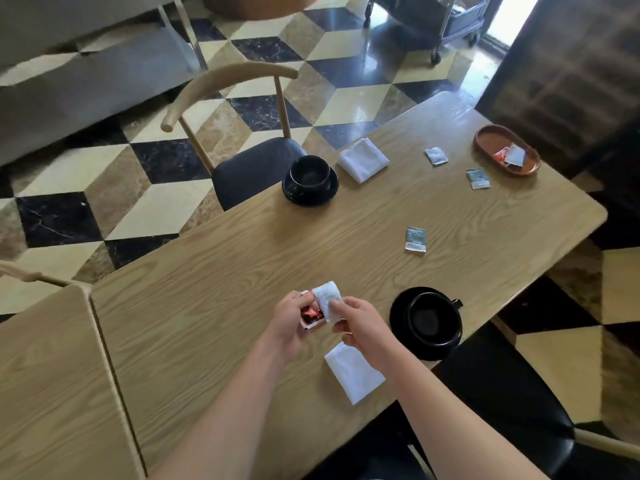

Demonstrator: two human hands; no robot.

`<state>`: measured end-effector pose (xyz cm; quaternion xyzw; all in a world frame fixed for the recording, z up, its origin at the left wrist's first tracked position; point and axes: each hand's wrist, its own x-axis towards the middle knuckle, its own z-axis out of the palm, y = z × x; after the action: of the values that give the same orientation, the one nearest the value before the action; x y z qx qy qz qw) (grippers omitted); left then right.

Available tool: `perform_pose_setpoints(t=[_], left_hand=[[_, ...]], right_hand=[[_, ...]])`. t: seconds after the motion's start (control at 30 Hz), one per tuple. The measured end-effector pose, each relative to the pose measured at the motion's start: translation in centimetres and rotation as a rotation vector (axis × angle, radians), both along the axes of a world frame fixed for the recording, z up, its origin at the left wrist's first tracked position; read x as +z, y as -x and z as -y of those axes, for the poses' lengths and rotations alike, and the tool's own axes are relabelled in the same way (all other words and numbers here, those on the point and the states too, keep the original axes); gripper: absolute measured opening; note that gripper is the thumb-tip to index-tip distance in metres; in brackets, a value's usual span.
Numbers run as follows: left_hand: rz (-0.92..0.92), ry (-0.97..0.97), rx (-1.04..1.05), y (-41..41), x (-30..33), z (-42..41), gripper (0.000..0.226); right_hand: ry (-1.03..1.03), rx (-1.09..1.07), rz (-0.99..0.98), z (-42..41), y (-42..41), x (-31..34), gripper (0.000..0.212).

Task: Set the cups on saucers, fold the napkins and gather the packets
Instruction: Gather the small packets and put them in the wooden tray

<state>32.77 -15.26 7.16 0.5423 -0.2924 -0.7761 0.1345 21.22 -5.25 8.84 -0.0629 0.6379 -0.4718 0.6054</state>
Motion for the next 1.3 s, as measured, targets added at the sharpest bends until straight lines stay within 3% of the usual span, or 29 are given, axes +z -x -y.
perform_pose_setpoints(t=[0.07, 0.2, 0.4, 0.53, 0.7, 0.83, 0.93, 1.03, 1.13, 1.3], left_hand=[[-0.097, -0.041, 0.004, 0.7, 1.1, -0.7, 0.013], [-0.247, -0.159, -0.088, 2.4, 2.2, -2.2, 0.051], [-0.158, -0.032, -0.150, 5.2, 2.2, -4.1, 0.003], [-0.035, -0.024, 0.006, 8.1, 1.3, -3.7, 0.017], [0.018, -0.002, 0.043, 10.5, -0.1, -2.3, 0.019], [0.026, -0.039, 0.073, 12.8, -0.7, -1.3, 0.025], [0.058, -0.073, 0.068, 14.0, -1.2, -0.6, 0.025], [0.113, -0.066, 0.031, 14.5, -1.1, -0.3, 0.019], [0.122, -0.061, 0.000, 14.5, -0.5, -0.3, 0.012], [0.065, -0.060, -0.030, 13.6, 1.3, -1.0, 0.015]], right_hand=[[-0.009, 0.036, -0.048, -0.8, -0.5, 1.0, 0.018], [-0.098, 0.194, -0.254, -1.9, -0.5, 2.0, 0.030], [-0.181, 0.218, -0.388, -3.2, 2.5, 1.9, 0.045], [-0.187, 0.271, -0.496, -2.0, 8.2, 1.3, 0.050], [-0.360, -0.035, -0.630, 1.7, 20.2, -3.2, 0.026], [-0.590, 0.070, -0.798, 3.5, 24.2, -8.0, 0.054], [-0.599, 0.026, -0.898, 4.9, 24.6, -9.6, 0.061], [-0.599, -0.005, -0.855, 5.8, 24.3, -10.3, 0.054], [-0.573, 0.023, -0.751, 6.3, 24.0, -10.1, 0.033], [-0.267, -0.100, -0.508, 4.7, 20.8, -6.0, 0.011]])
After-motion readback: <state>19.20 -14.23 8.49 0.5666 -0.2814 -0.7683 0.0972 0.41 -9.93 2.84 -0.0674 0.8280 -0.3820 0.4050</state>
